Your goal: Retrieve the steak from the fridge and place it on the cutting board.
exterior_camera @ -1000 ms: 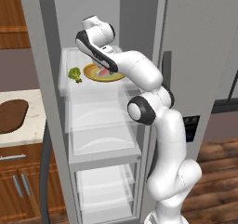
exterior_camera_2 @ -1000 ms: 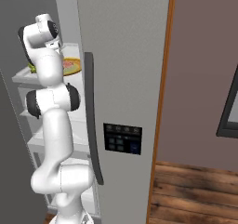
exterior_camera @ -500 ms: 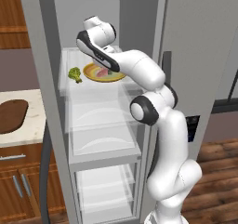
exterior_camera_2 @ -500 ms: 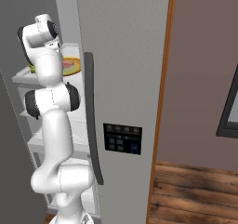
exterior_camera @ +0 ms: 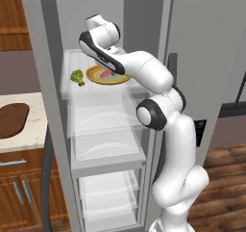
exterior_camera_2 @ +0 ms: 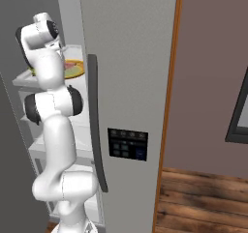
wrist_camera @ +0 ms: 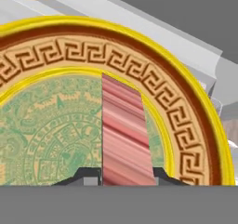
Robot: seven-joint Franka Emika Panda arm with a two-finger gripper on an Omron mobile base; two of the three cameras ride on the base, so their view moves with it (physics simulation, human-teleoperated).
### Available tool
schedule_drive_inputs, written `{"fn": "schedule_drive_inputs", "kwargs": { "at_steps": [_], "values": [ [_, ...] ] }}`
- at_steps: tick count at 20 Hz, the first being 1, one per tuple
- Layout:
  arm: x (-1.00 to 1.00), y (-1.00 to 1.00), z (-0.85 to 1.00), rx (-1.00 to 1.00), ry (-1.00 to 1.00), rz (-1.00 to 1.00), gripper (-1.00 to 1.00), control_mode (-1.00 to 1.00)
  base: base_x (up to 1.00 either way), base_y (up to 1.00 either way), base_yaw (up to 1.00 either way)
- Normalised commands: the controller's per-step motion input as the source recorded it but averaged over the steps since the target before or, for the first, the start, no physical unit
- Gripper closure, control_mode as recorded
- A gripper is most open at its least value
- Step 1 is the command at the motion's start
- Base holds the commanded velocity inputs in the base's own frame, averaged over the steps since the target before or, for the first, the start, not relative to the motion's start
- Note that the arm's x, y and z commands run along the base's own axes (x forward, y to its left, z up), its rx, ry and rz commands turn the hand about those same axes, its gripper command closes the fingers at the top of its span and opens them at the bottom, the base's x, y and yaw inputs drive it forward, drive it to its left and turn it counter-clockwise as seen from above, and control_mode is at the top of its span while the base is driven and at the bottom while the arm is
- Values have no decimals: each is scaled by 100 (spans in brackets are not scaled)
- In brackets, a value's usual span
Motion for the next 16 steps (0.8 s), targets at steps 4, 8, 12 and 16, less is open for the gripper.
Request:
{"fn": "schedule_drive_inputs", "kwargs": {
  "at_steps": [4,8,12,16],
  "values": [
    [-33,0,42,-2,-31,14,100,-100,0,0,0],
    [-48,0,23,0,-13,12,100,-100,0,0,0],
    [-61,0,9,0,-7,9,100,-100,0,0,0],
    [-78,0,3,0,-6,6,100,-100,0,0,0]
  ]
}}
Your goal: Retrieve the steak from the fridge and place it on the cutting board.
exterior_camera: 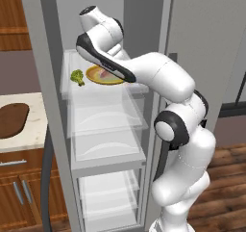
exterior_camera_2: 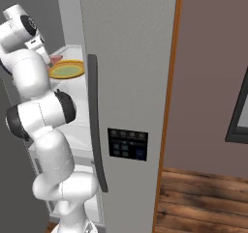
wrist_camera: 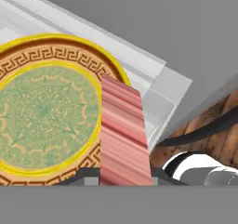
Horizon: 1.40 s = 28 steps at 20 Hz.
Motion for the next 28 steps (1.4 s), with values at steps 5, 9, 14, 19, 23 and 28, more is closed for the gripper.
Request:
{"fn": "schedule_drive_inputs", "kwargs": {
  "at_steps": [5,9,14,19,23,28],
  "values": [
    [-95,0,2,0,-10,5,100,-100,0,0,0],
    [-100,-1,6,0,-13,6,100,-100,0,0,0],
    [-100,-16,0,0,-8,2,100,-100,0,0,0],
    [-84,-47,0,5,-10,21,100,-100,0,0,0],
    [-69,-44,0,9,-7,33,100,-100,0,0,0],
    [-50,-12,0,6,0,43,100,-100,0,0,0]
  ]
}}
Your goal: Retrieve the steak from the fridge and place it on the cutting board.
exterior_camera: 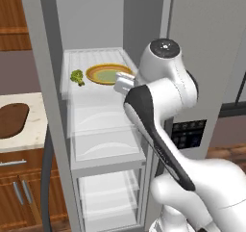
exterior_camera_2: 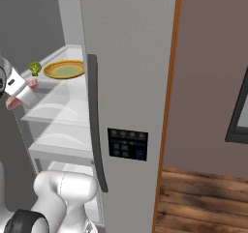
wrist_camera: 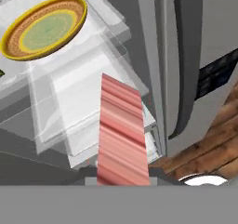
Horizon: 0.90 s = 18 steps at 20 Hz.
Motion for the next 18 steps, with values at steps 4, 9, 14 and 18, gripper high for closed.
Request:
{"fn": "schedule_drive_inputs", "kwargs": {
  "at_steps": [4,9,14,18],
  "values": [
    [-37,-1,0,0,2,49,100,-100,0,0,0],
    [-33,0,0,-4,4,42,100,-100,0,0,0],
    [-53,-15,-3,-14,0,15,100,-100,0,0,0],
    [-59,-22,-10,-21,0,1,100,-100,0,0,0]
  ]
}}
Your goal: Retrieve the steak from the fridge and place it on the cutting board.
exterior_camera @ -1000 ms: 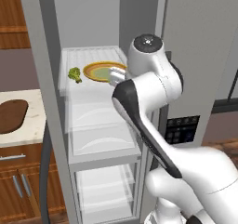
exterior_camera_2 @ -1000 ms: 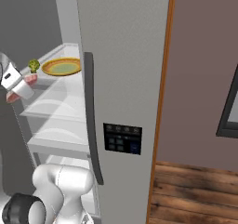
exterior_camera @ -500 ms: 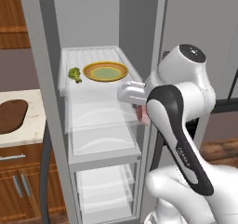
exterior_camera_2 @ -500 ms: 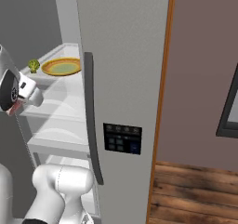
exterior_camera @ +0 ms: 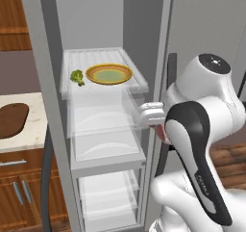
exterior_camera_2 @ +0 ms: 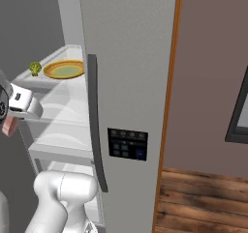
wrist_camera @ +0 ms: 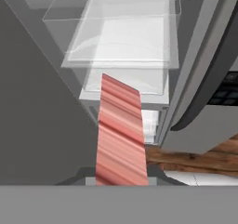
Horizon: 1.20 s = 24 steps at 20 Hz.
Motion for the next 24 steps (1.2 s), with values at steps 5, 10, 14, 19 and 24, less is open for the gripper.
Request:
{"fn": "schedule_drive_inputs", "kwargs": {
  "at_steps": [5,10,14,19,24],
  "values": [
    [-13,-3,-13,-9,2,1,100,-100,0,0,0],
    [-3,0,0,0,0,0,100,-100,0,0,0],
    [-19,0,0,0,0,0,100,100,-10,0,0],
    [0,0,0,0,0,0,100,100,-55,2,-1],
    [0,0,0,0,0,0,100,100,-61,0,-2]
  ]
}}
